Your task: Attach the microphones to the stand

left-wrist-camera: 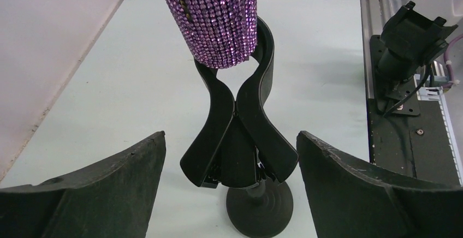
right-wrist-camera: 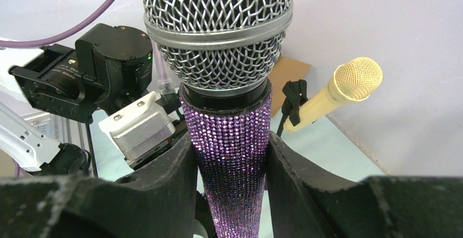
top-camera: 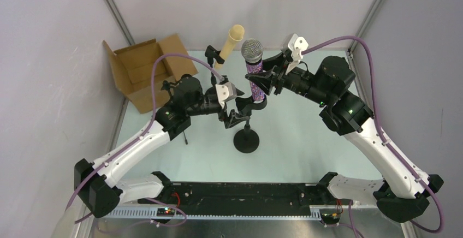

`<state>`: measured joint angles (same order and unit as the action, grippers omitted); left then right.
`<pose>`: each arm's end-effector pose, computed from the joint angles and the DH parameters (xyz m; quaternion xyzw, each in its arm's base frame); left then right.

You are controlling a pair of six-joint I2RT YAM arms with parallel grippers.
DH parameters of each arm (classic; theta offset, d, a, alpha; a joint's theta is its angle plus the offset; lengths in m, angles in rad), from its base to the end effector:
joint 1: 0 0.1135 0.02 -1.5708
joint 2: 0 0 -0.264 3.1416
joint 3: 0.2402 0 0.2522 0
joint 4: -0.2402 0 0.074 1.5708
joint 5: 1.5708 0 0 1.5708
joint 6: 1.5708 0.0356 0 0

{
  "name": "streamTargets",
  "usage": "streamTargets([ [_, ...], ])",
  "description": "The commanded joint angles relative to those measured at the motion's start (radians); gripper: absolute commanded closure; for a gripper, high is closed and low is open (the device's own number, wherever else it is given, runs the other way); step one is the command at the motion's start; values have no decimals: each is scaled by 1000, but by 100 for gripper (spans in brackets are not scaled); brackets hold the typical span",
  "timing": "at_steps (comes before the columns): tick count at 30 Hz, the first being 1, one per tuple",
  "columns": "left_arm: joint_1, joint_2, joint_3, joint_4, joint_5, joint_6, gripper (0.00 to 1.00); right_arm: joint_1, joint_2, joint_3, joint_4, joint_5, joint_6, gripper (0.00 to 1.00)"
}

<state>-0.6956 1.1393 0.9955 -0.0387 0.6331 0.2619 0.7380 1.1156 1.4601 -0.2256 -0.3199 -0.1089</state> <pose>0.1873 -0.1838 0.3589 0.5132 0.5565 -0.3645 0.5422 0.1562 0.1572 0.5026 -0.3779 0.5485 0.3290 0.6694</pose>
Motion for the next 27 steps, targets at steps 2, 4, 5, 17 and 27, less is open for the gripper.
streamTargets([
  [2, -7, -21, 26, 28, 7, 26, 8, 7, -27, 13, 45, 7, -9, 100],
  [4, -7, -36, 19, 29, 4, 23, 8, 6, -29, 13, 44, 10, -14, 100],
  [5, -8, -44, 15, 28, 3, 22, 9, 6, -30, 13, 43, 12, -16, 100],
  [17, -8, -30, 17, 28, 35, 43, 59, 8, -32, 13, 42, 15, -15, 100],
  [27, -9, -64, -19, 28, -17, 30, 100, 25, -78, -108, 38, 94, -46, 100],
])
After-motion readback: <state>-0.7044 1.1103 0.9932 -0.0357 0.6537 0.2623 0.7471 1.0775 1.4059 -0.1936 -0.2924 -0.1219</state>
